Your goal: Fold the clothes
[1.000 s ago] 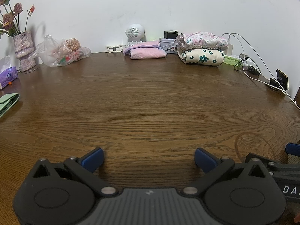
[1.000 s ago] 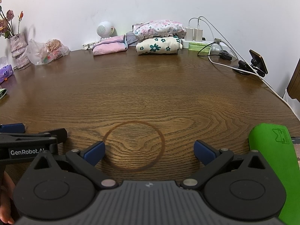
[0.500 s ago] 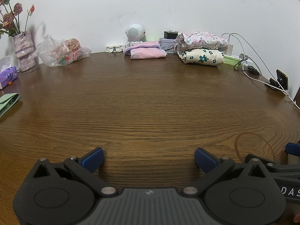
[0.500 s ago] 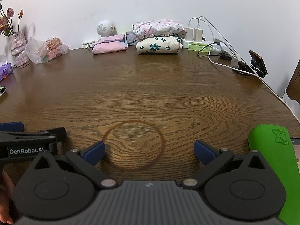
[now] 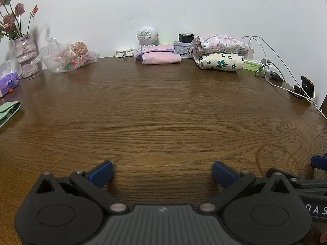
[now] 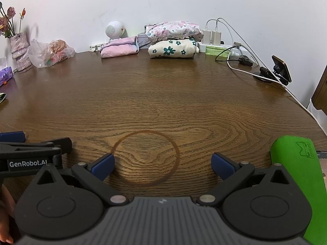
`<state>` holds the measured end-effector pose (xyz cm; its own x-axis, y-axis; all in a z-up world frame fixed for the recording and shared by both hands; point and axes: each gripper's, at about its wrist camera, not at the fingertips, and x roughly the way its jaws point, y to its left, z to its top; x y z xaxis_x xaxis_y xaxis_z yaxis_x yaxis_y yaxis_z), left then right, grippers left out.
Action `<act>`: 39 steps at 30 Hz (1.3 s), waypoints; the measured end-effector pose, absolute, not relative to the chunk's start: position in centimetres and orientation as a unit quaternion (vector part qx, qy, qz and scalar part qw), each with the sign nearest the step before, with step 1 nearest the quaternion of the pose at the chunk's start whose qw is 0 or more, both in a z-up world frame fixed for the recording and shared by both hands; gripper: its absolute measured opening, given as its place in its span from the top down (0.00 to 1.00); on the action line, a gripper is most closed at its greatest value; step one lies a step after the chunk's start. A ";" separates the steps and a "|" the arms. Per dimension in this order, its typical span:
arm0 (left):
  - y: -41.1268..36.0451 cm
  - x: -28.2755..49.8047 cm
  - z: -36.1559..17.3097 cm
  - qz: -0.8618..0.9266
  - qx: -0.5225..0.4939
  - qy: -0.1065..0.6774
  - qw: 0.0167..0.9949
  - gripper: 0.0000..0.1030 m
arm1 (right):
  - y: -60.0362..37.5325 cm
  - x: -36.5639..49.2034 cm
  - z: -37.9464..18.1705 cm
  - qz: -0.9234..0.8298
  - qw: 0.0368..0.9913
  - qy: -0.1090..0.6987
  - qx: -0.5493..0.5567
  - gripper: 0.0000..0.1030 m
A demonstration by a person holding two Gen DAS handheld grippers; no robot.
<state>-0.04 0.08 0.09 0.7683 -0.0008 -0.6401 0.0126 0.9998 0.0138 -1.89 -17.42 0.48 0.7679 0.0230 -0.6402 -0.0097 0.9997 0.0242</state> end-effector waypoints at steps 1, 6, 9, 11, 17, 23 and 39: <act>0.1 0.0 0.1 -0.003 0.009 0.340 0.940 0.00 | -17.4 -1.9 0.5 0.008 0.940 0.341 0.008 0.01; 0.1 0.1 -0.1 -0.003 0.008 0.340 0.940 0.00 | -17.2 -1.9 0.5 0.007 0.940 0.342 0.006 0.01; 0.1 0.1 -0.1 -0.002 0.008 0.340 0.940 0.00 | -17.3 -1.9 0.5 0.007 0.940 0.342 0.006 0.01; 0.1 0.0 -0.1 -0.001 0.007 0.340 0.940 0.00 | -17.2 -1.9 0.5 0.006 0.940 0.342 0.006 0.01; 0.2 -0.1 0.0 0.000 0.008 0.340 0.940 0.00 | -17.1 -1.9 0.5 0.004 0.940 0.342 0.005 0.01; 0.3 -0.1 0.0 0.002 0.007 0.340 0.940 0.00 | -17.0 -1.9 0.4 0.001 0.940 0.341 0.006 0.01; 10.2 13.2 9.1 -0.059 -0.165 0.299 0.938 0.10 | -15.9 5.6 10.0 0.183 0.918 0.339 0.096 0.13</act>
<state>13.22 10.24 9.13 0.8137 -0.2106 -0.5417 0.0126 0.9382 -0.3458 5.63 -15.94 9.96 0.7035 0.4005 -0.5870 -0.2706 0.9148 0.2998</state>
